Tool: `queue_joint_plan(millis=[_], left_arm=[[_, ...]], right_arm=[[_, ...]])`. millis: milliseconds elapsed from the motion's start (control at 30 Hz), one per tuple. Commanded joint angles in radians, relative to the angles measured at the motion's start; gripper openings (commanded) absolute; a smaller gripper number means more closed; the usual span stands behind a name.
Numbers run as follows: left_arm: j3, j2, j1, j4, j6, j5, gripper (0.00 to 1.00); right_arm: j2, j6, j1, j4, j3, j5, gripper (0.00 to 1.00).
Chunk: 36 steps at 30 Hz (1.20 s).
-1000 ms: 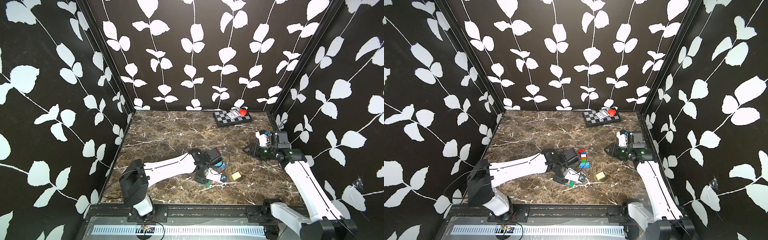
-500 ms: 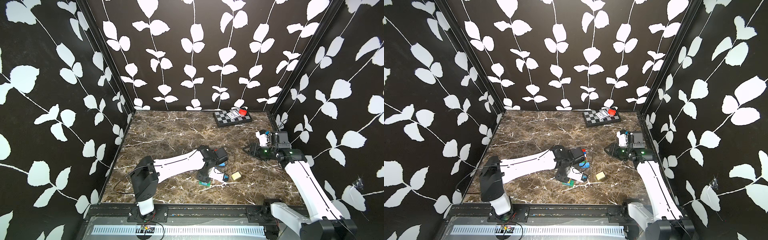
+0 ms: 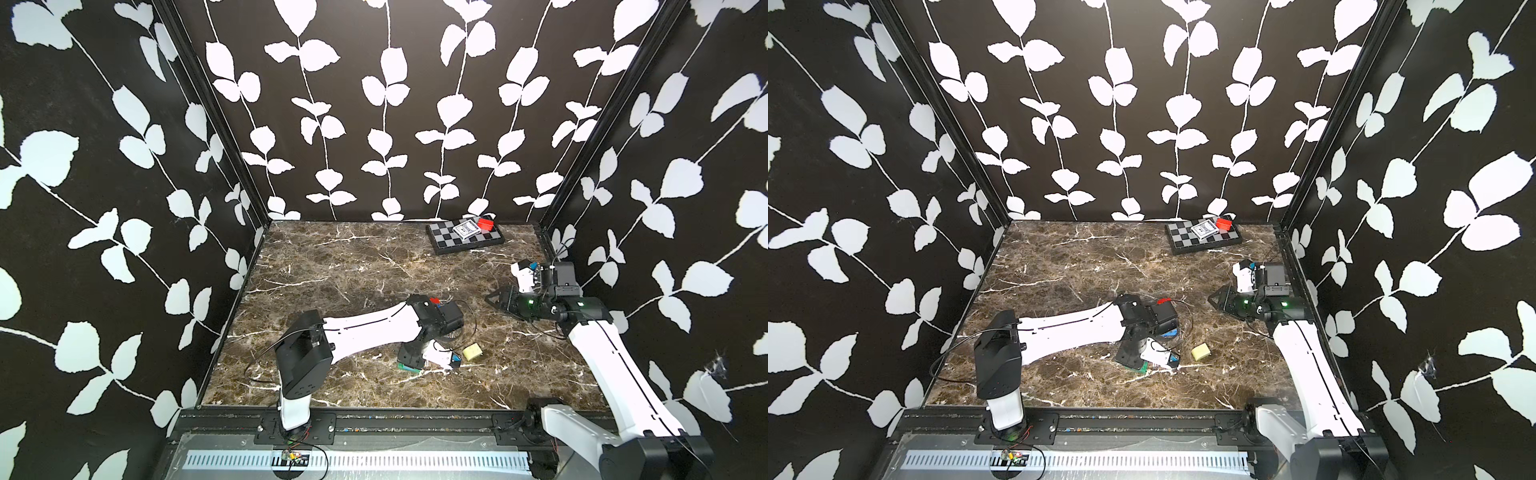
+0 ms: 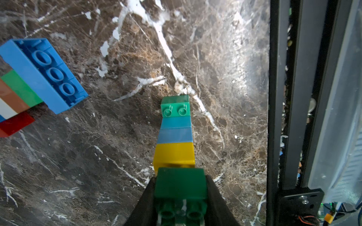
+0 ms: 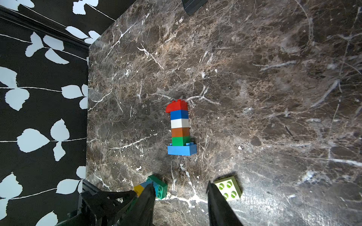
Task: Assemble the number 1 with lego
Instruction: Assemble the lego brick with the lego brick.
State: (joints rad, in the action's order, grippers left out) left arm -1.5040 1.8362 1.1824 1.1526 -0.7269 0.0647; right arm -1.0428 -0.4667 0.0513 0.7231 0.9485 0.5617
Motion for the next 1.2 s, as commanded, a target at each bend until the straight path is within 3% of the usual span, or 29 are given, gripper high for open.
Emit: queue_joint_plan(millis=[0, 700, 1167], left_arm=[[-0.016, 0.005, 0.005, 0.009, 0.019, 0.0, 0.22], [0.008, -0.012, 0.005, -0.022, 0.058, 0.019, 0.21], [0.122, 0.024, 0.004, -0.077, 0.054, 0.015, 0.21]], right_arm=[[0.0, 0.007, -0.004, -0.015, -0.019, 0.01, 0.44], [0.002, 0.008, -0.005, -0.013, -0.022, 0.019, 0.44], [0.001, 0.008, -0.005, -0.005, -0.012, 0.022, 0.43]])
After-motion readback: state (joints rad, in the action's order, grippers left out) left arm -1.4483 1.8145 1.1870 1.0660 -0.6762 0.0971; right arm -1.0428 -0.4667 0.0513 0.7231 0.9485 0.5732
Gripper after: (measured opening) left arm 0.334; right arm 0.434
